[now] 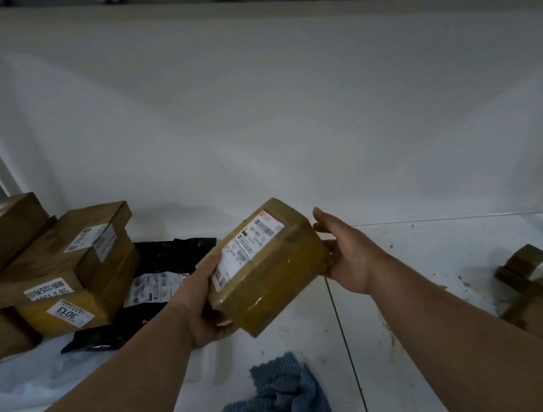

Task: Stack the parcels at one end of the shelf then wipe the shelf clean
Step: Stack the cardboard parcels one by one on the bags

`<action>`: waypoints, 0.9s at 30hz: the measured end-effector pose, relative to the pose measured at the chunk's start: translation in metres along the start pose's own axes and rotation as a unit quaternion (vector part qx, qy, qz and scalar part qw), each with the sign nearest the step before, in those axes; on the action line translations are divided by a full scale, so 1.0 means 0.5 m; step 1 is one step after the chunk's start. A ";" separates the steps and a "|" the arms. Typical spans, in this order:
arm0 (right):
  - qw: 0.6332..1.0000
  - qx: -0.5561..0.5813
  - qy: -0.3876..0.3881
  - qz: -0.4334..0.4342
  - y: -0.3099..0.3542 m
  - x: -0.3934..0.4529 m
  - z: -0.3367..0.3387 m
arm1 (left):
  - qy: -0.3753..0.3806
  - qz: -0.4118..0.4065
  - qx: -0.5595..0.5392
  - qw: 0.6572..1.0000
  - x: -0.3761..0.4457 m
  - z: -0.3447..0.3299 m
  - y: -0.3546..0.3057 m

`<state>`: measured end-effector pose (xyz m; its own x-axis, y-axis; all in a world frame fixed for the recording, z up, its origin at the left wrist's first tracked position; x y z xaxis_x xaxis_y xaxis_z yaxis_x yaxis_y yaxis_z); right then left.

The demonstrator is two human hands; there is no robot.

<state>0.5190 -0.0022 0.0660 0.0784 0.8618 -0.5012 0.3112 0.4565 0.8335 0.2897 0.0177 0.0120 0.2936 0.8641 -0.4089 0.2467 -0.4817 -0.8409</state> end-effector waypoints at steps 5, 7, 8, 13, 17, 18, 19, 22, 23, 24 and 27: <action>1.000 0.006 0.015 0.000 -0.011 -0.005 -0.012 | -0.021 0.007 -0.027 0.999 0.005 0.002 0.002; 1.000 0.001 0.008 -0.001 -0.013 -0.005 -0.013 | -0.021 -0.008 -0.030 0.999 0.010 0.004 0.000; 1.000 -0.003 0.004 -0.002 -0.014 -0.005 -0.012 | -0.023 -0.017 -0.032 0.999 0.014 0.006 0.000; 0.999 -0.038 0.010 0.008 -0.017 -0.008 0.002 | -0.028 -0.064 -0.060 0.996 0.018 0.006 -0.007; 0.993 -0.104 0.051 0.012 -0.021 -0.013 -0.009 | -0.046 -0.108 -0.063 0.991 0.013 -0.004 -0.024; 0.991 -0.121 0.055 0.013 -0.021 -0.013 -0.013 | -0.056 -0.115 -0.048 0.991 0.015 -0.003 -0.024; 0.990 -0.130 0.056 0.016 -0.021 -0.013 -0.016 | -0.063 -0.121 -0.034 0.990 0.018 -0.001 -0.025; 0.989 -0.132 0.060 0.026 -0.020 -0.013 -0.022 | -0.090 -0.127 -0.001 0.988 0.028 0.015 -0.026; 0.989 -0.135 0.060 0.030 -0.020 -0.013 -0.024 | -0.100 -0.128 0.004 0.987 0.034 0.021 -0.024; 0.988 -0.139 0.062 0.035 -0.020 -0.013 -0.025 | -0.109 -0.133 0.009 0.985 0.036 0.024 -0.026; 0.985 -0.148 0.070 0.050 -0.020 -0.009 -0.031 | -0.108 -0.144 0.013 0.984 0.032 0.014 -0.034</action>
<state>0.5011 -0.0073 0.0634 -0.0443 0.9183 -0.3935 0.0163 0.3945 0.9188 0.2838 0.0410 0.0174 0.0117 0.9762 -0.2166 0.2660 -0.2118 -0.9404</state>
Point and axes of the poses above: each hand's wrist, its own x-axis towards the middle knuckle, its own z-axis out of the back of the hand, y = z × x, the point moved 6 cm from there along x, towards the middle knuckle, and after that the axes turned 11 degrees about -z, right-handed, at the moved point
